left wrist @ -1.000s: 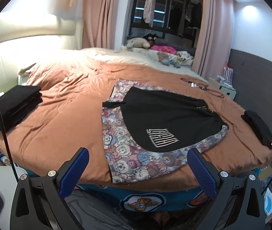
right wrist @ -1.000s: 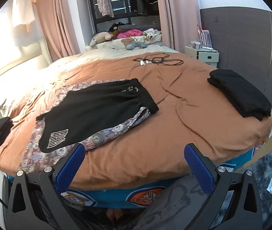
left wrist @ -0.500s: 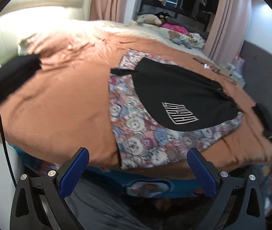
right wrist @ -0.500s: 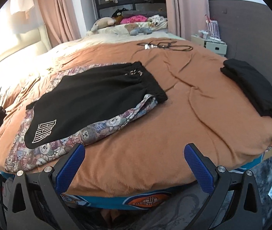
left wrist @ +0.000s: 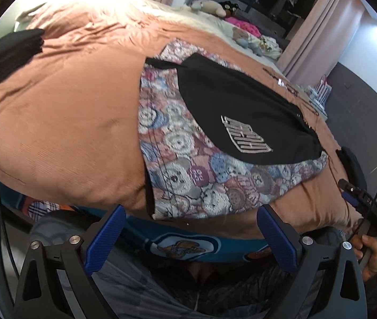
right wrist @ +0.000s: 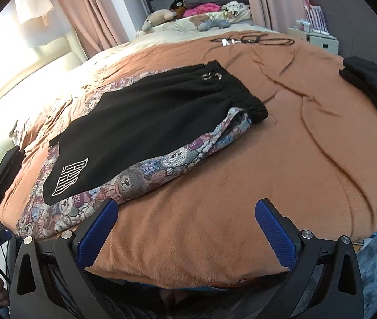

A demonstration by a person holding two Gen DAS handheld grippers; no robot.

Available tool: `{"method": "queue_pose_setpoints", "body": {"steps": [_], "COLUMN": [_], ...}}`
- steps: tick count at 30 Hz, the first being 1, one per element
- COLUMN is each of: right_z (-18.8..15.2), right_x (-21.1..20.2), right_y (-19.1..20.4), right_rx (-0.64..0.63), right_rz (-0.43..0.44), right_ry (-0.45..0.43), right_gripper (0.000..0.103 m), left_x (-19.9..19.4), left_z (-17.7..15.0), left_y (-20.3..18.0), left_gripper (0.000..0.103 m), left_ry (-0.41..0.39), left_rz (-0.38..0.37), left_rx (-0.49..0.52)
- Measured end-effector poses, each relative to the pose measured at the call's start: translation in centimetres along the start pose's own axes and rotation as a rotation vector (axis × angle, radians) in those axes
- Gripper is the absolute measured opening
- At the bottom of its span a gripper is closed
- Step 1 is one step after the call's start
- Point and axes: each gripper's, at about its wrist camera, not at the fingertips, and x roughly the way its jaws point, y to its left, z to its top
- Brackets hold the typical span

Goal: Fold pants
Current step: 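Move both tools toward the black shorts' waistband and hem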

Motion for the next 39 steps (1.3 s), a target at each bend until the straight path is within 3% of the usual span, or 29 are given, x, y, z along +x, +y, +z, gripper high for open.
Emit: {"method": "queue_pose_setpoints", "body": {"steps": [4, 14, 18, 21, 24, 27, 32, 36, 39], "right_z": [0.5, 1.1, 0.9, 1.2, 1.3, 1.3, 1.3, 1.8, 2.3], "right_x": [0.8, 2.1, 2.7, 2.6, 2.4, 2.5, 3.3, 3.9, 4.4], "right_y": [-0.2, -0.9, -1.1, -1.2, -1.3, -1.9, -3.1, -4.4, -4.9], "right_rx": [0.009, 0.038, 0.038, 0.042, 0.033, 0.057, 0.106, 0.156, 0.177], "right_rz": [-0.001, -0.011, -0.011, -0.001, 0.0, 0.002, 0.004, 0.035, 0.057], "right_ry": [0.021, 0.039, 0.049, 0.04, 0.02, 0.018, 0.028, 0.027, 0.021], "right_gripper": [0.103, 0.103, 0.103, 0.103, 0.103, 0.103, 0.103, 0.098, 0.098], "left_x": [1.8, 4.0, 3.6, 2.3, 1.4, 2.1, 3.5, 3.5, 3.4], "left_z": [-0.2, -1.0, -0.3, 0.4, 1.2, 1.9, 2.2, 2.1, 1.8], "left_y": [0.1, 0.5, 0.4, -0.6, -1.1, -0.6, 1.3, 1.4, 1.7], "left_gripper": [0.092, 0.087, 0.079, 0.077, 0.077, 0.076, 0.058, 0.048, 0.031], "left_ry": [0.052, 0.13, 0.102, 0.036, -0.017, -0.02, 0.005, 0.0, -0.004], "left_rz": [-0.052, -0.114, -0.141, -0.157, -0.143, -0.099, -0.046, -0.016, 0.021], "left_rx": [-0.029, -0.079, -0.093, -0.062, -0.045, -0.063, -0.146, -0.154, -0.167]}}
